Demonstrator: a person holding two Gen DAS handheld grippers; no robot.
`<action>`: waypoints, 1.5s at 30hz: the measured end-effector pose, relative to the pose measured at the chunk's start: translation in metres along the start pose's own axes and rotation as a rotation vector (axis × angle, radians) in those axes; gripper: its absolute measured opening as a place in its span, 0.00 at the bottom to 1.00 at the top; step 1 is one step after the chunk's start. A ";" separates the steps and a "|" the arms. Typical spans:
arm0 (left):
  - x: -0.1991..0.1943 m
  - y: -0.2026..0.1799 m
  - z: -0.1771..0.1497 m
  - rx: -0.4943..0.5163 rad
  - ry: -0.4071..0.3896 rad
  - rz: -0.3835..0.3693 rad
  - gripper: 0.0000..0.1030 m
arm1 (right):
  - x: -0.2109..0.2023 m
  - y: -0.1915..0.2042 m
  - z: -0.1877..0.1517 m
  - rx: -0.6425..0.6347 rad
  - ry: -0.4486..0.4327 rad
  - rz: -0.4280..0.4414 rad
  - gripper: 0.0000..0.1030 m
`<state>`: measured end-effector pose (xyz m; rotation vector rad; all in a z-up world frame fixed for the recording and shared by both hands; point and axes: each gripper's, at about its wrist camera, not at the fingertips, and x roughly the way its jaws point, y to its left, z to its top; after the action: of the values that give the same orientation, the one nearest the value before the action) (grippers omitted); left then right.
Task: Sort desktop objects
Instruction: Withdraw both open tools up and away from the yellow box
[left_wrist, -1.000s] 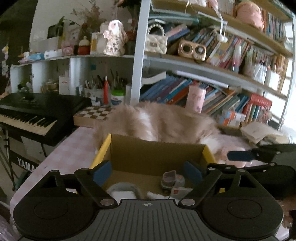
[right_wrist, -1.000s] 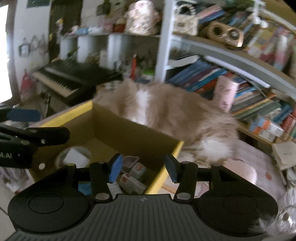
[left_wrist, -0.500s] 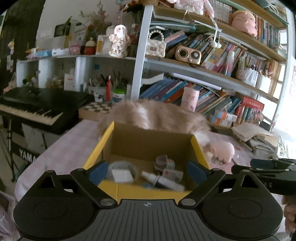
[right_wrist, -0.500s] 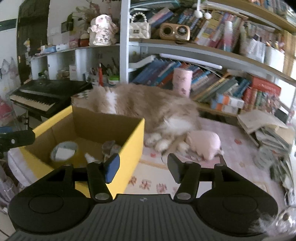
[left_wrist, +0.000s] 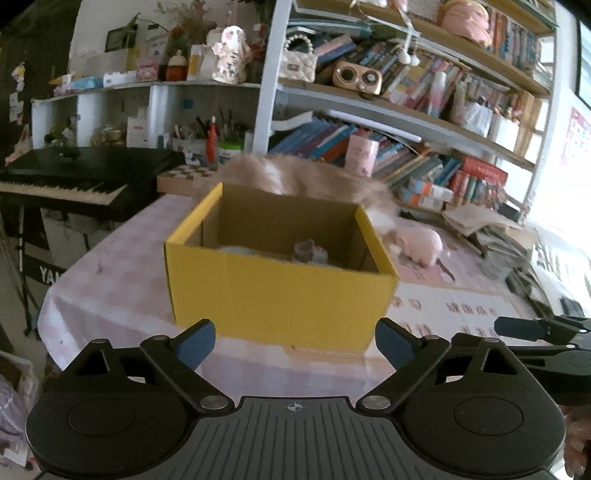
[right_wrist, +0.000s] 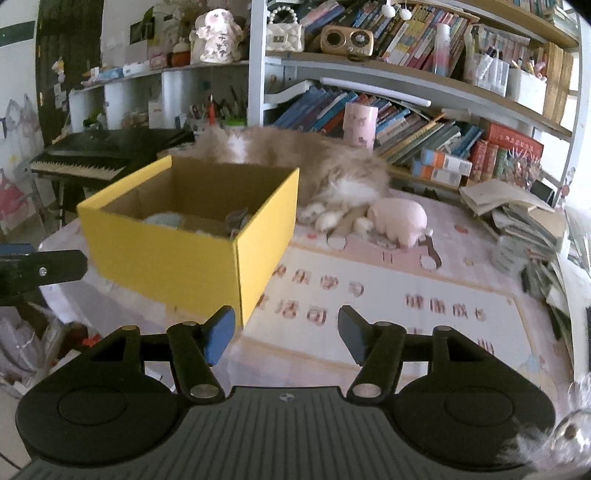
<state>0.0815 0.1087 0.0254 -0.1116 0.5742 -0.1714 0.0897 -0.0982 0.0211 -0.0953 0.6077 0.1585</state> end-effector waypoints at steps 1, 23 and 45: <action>-0.003 -0.002 -0.004 0.009 0.000 -0.006 0.93 | -0.003 0.002 -0.004 0.002 0.004 -0.002 0.58; -0.008 -0.036 -0.038 0.108 0.107 -0.138 0.93 | -0.041 -0.005 -0.057 0.102 0.109 -0.131 0.69; 0.036 -0.107 -0.023 0.244 0.137 -0.296 0.93 | -0.037 -0.070 -0.056 0.186 0.124 -0.243 0.71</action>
<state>0.0845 -0.0048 0.0034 0.0535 0.6673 -0.5381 0.0403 -0.1795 -0.0005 0.0020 0.7266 -0.1401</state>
